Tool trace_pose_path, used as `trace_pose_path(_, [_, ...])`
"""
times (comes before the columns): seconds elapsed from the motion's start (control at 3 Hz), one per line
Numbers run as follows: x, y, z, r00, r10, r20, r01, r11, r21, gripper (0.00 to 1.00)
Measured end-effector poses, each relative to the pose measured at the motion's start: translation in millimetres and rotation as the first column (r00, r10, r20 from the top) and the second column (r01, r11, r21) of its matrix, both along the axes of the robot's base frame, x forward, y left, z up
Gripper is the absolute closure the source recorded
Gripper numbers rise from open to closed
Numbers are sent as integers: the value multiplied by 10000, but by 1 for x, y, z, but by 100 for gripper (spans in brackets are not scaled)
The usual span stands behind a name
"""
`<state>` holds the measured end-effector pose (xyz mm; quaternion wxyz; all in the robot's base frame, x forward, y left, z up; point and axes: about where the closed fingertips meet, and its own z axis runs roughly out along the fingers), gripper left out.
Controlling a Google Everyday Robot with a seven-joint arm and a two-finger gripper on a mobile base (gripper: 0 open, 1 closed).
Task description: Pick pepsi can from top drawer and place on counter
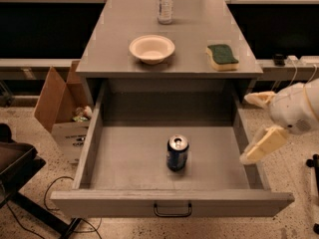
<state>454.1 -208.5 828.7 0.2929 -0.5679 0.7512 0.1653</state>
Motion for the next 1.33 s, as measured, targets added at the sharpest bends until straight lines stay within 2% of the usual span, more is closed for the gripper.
trace_pose_path(0.33, [29,25,-38,9947,-260,999,-19,9631,2693,0])
trace_pose_path(0.67, [59,54,-38,9838,-727,1638,-186,8678,4965,0])
trace_pose_path(1.0, [64,66,-39,9839,-709,1642,-315,8351,5492,0])
trace_pose_path(1.33, [59,67,-53,9851,-449,1660,-429,8706,4902,0])
